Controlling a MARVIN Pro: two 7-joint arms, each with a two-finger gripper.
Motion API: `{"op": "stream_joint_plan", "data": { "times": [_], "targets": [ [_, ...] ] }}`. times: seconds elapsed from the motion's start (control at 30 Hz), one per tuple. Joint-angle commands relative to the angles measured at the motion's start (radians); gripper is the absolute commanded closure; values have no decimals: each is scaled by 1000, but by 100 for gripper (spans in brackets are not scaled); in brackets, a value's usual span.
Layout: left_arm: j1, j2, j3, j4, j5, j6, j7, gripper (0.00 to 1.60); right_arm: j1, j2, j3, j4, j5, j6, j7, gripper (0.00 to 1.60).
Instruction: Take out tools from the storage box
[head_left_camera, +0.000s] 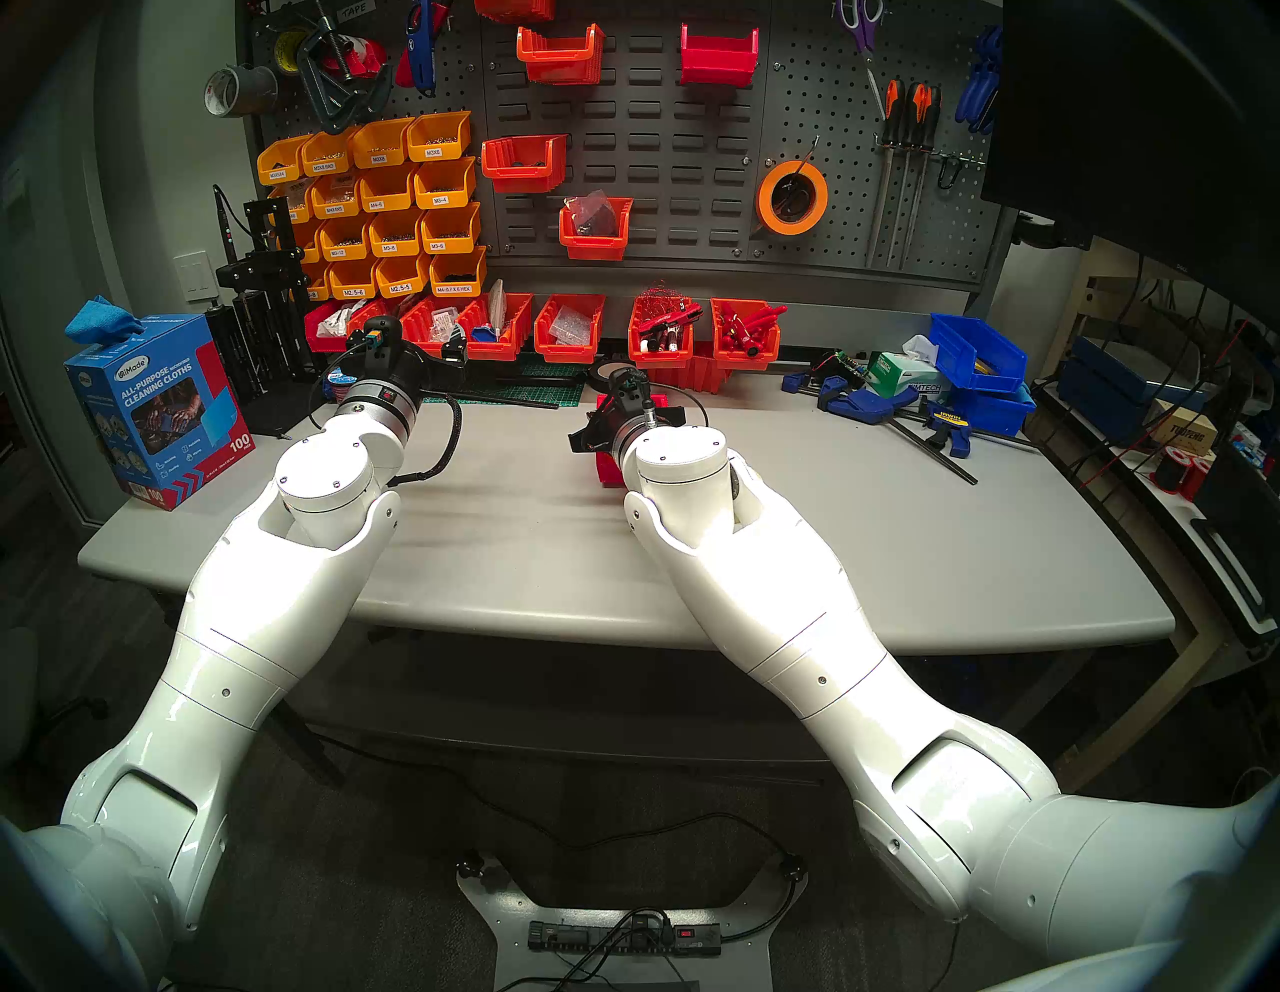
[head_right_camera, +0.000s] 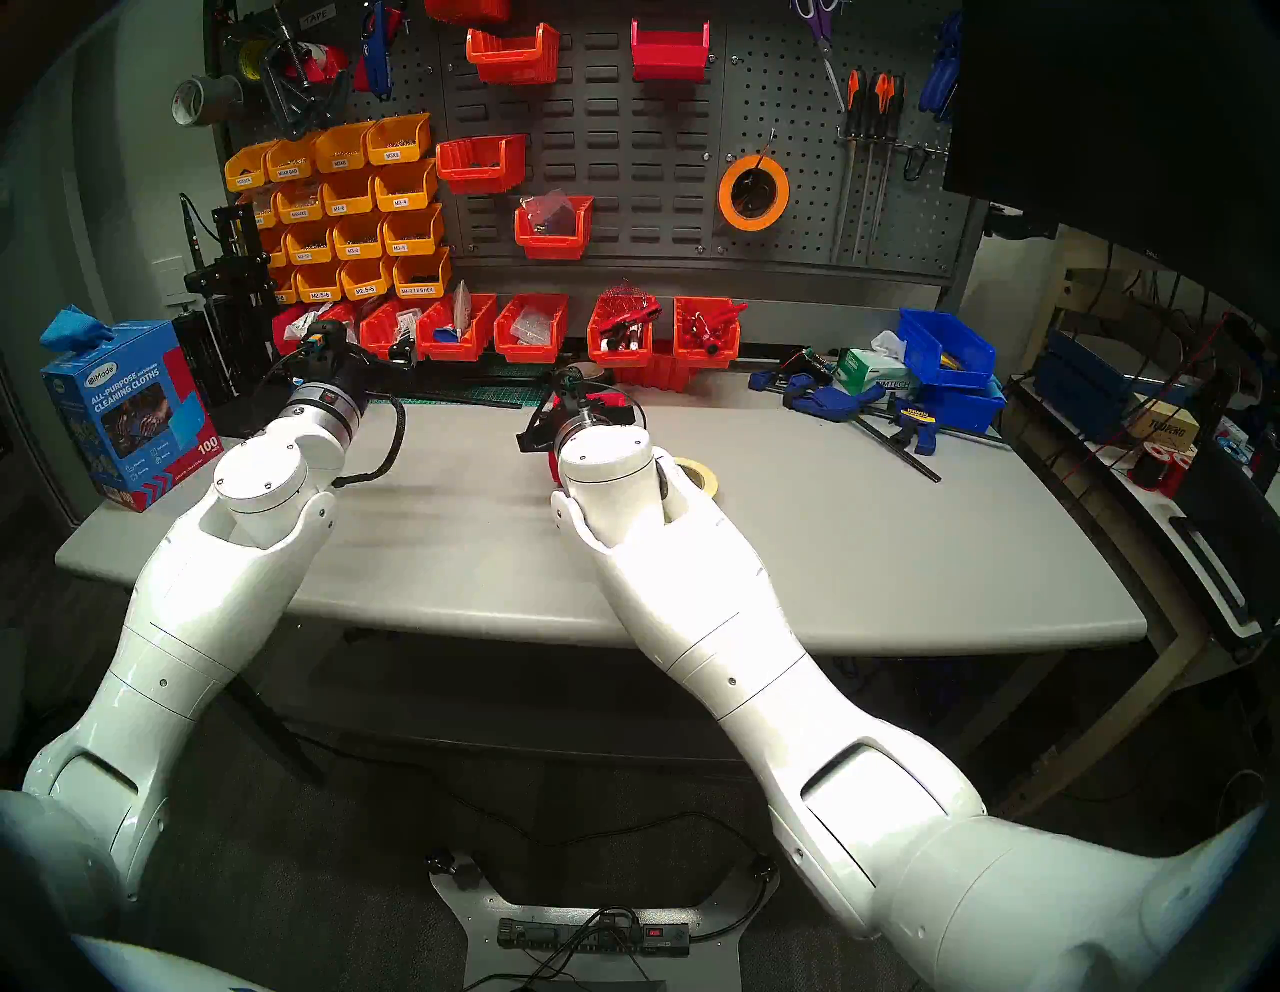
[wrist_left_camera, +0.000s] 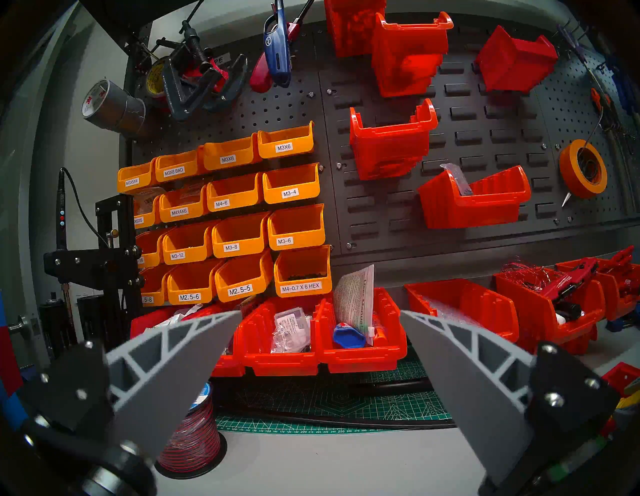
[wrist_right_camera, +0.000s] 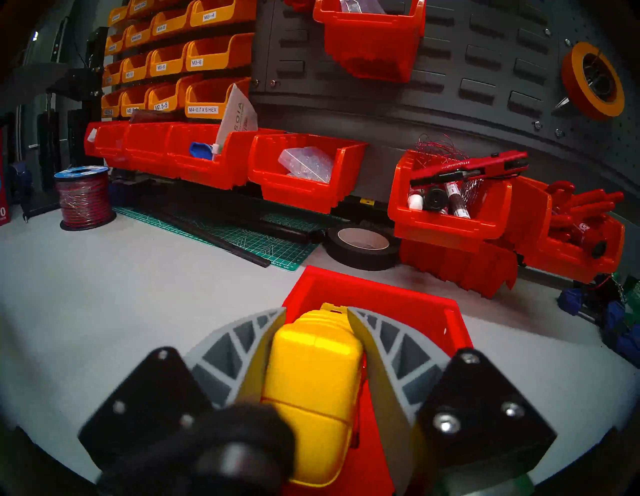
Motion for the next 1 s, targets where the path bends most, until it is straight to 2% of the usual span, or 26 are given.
{"op": "stream_joint_plan", "data": {
  "times": [0.0,0.03,0.1,0.17,0.23,0.3,0.63,0.97],
  "targets": [
    [-15,2,-7,-8,0,0,-1,0,-12,5,-3,-3,-4,-3,-6,107],
    [-15,2,-7,-8,0,0,-1,0,-13,5,-3,-3,-4,-4,-6,114],
    [-15,2,-7,-8,0,0,-1,0,-14,6,-3,-4,-4,-5,-8,116],
    [-15,2,-7,-8,0,0,-1,0,-16,8,-4,-6,-5,-9,-9,125],
    [-15,2,-7,-8,0,0,-1,0,-17,12,-3,-9,-5,-11,-8,151],
    [-15,2,-7,-8,0,0,-1,0,-17,15,-3,-14,-7,-11,-8,160],
    [-15,2,-7,-8,0,0,-1,0,-15,21,-4,-33,-11,-26,-12,160],
    [-15,2,-7,-8,0,0,-1,0,-13,40,-12,-58,-24,-87,-3,160]
  ]
}}
